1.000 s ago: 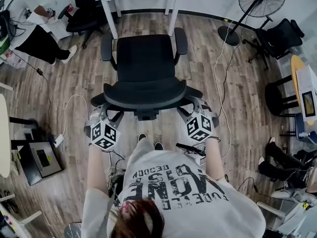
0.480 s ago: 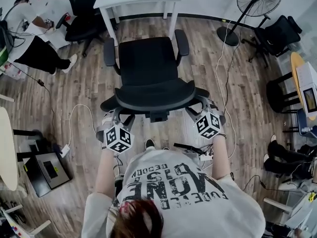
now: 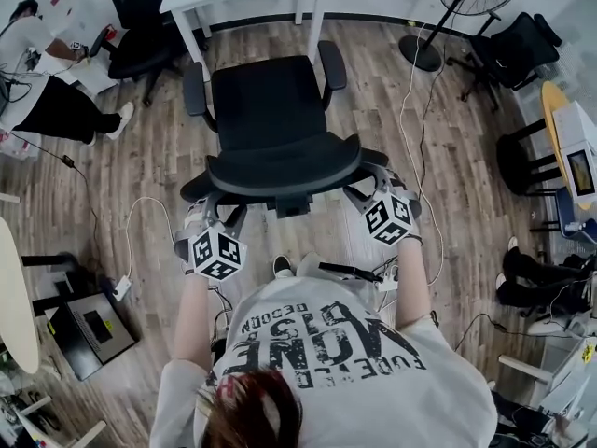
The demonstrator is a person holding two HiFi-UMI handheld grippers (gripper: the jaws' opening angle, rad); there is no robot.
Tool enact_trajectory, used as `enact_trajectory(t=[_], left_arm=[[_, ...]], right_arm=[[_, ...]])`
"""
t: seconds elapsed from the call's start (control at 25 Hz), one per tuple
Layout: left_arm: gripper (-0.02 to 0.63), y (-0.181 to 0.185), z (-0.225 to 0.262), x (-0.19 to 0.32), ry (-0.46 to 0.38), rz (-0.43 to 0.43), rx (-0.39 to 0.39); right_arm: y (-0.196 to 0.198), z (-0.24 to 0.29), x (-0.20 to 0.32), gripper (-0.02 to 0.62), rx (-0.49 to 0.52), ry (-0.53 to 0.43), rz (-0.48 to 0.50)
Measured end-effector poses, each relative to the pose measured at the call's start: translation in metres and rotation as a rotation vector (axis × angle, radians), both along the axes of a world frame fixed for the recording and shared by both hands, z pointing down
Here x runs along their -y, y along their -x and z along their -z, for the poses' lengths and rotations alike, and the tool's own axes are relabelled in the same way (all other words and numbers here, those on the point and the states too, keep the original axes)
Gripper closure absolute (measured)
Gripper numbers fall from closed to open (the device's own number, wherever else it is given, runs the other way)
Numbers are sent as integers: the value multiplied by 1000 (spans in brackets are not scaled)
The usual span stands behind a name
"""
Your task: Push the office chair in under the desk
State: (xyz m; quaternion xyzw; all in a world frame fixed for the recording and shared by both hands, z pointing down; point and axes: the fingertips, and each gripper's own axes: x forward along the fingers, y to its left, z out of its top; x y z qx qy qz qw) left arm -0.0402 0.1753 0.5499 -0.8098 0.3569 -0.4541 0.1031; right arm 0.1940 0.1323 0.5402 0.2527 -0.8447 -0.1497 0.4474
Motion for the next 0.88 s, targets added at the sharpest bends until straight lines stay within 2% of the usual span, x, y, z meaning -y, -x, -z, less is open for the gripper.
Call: enact_trajectory(t=[0.88], left_arm=[[422, 27, 1, 74, 7, -4, -9]], right_arm=[[26, 1, 75, 408, -40, 42, 29]])
